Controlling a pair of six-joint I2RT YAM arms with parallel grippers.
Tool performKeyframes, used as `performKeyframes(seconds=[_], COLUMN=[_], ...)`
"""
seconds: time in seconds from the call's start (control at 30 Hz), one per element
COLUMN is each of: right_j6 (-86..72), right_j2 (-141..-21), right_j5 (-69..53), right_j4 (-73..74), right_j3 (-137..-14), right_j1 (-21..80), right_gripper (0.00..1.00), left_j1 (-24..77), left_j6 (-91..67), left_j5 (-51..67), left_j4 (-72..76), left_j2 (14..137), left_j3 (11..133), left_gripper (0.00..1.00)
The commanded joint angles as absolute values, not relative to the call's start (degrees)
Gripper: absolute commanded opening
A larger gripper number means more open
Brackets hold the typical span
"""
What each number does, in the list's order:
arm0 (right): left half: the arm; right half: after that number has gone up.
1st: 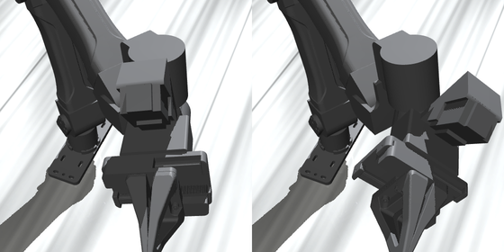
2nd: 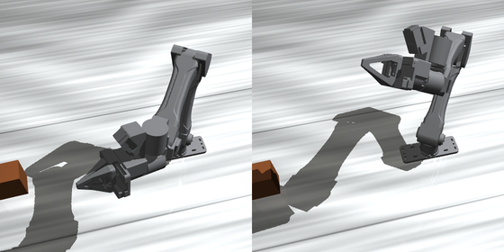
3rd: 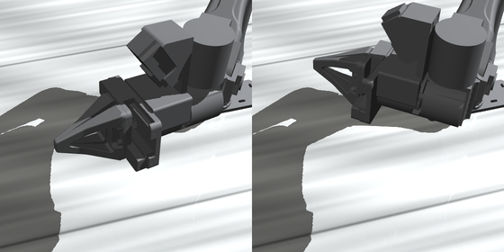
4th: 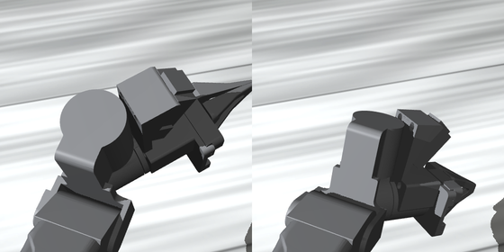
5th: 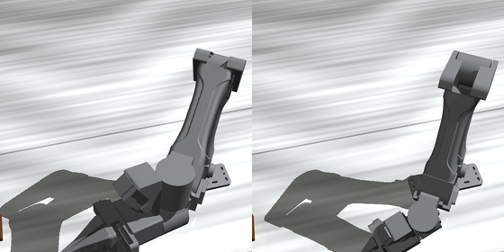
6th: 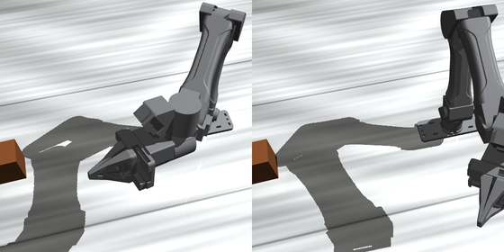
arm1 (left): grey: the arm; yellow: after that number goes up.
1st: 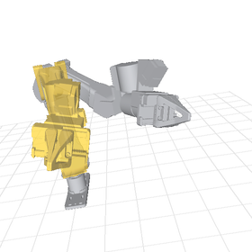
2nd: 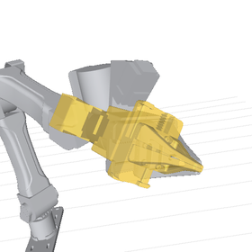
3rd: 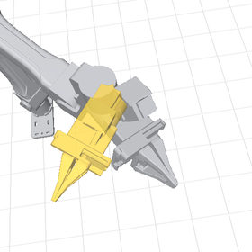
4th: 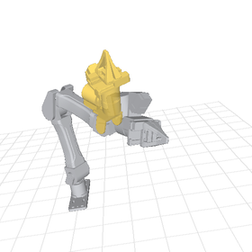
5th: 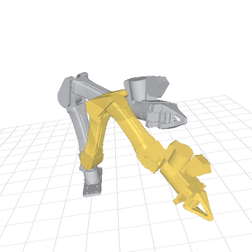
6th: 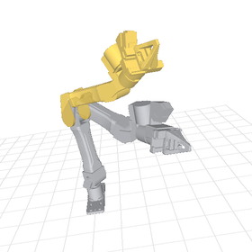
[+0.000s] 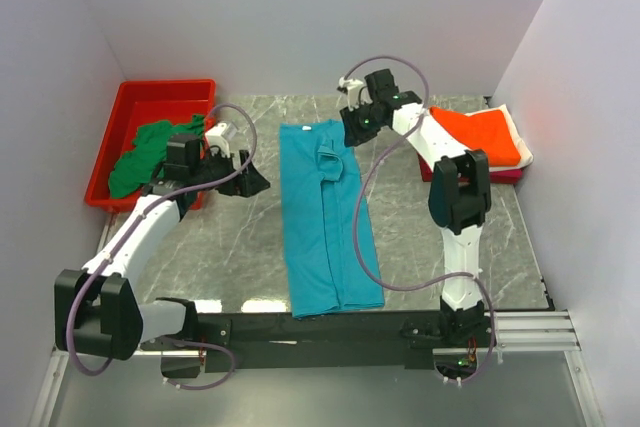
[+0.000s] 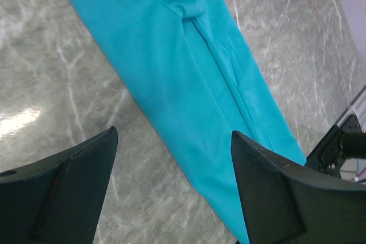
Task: Fold and stack the t-shirts
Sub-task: Fold the tshirt
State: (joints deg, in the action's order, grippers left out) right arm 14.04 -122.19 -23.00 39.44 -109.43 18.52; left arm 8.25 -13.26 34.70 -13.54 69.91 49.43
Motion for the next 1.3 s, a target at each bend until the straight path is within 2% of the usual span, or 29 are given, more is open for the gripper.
performKeyframes(seconds=[0.0,0.13,0.37,0.63,0.7,0.83,0.97,1.07,1.13,1.2,1.23,1.27], right_j6=[13.45,11.60,14.41,17.40,17.40,17.05,22.40,30.91,38.18,43.31,47.94,49.90], right_j2=[-124.71,-132.51,-140.00,-141.77,-138.89,-127.20,-114.90,-104.18,-94.96,-84.80,-81.16,-77.82], right_j5=[-21.27,-21.19,-17.66,-12.31,-12.48,-14.75,-23.78,-31.60,-35.49,-39.96,-41.03,-42.44], right_j4=[36.48,39.10,46.82,53.08,52.21,46.59,46.40,47.55,47.03,44.31,41.16,39.31], right_j3=[-111.43,-121.43,-128.13,-131.48,-130.79,-122.62,-114.63,-103.74,-92.24,-78.93,-73.88,-69.04], right_j1=[19.69,20.56,23.73,25.22,25.14,23.73,22.59,22.32,22.50,22.85,23.03,23.11], right_gripper=[0.32,0.28,0.26,0.26,0.26,0.29,0.35,0.38,0.41,0.51,0.67,0.78], left_j1=[9.75,10.81,11.07,11.51,12.82,18.62,28.45,36.71,39.27,42.61,43.50,44.55], left_j6=[-12.57,-11.78,-10.99,-10.11,-9.41,-5.46,3.50,11.41,17.97,21.43,23.62,23.38], left_j5=[36.83,35.34,34.45,35.77,35.34,29.11,18.39,16.09,17.48,18.80,19.94,19.60], left_j4=[-13.62,-14.50,-15.38,-14.15,-14.67,-18.19,-16.79,-14.77,-14.06,-14.50,-14.59,-13.98], left_j2=[71.71,71.72,71.98,70.66,70.49,69.79,65.67,59.89,56.53,51.87,49.59,48.87], left_j3=[51.41,51.42,51.77,51.94,52.55,55.02,51.69,46.51,42.38,38.78,37.72,36.66], left_gripper=[0.85,0.85,0.86,0.86,0.86,0.88,0.88,0.87,0.88,0.90,0.92,0.94])
